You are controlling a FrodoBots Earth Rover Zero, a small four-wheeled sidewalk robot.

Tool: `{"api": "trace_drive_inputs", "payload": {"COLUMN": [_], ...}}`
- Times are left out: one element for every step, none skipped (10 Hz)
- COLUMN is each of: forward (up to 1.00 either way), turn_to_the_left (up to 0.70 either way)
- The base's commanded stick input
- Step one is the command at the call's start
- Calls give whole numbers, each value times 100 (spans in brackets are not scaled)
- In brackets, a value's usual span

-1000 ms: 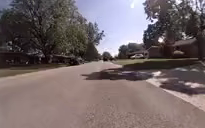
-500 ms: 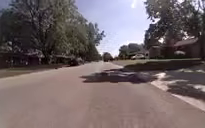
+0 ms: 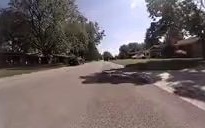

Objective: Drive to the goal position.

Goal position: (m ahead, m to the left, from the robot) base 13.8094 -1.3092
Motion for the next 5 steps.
{"api": "trace_drive_inputs", "payload": {"forward": [50,50,50,50,50], "turn_to_the_left": [0,0,0,0,0]}}
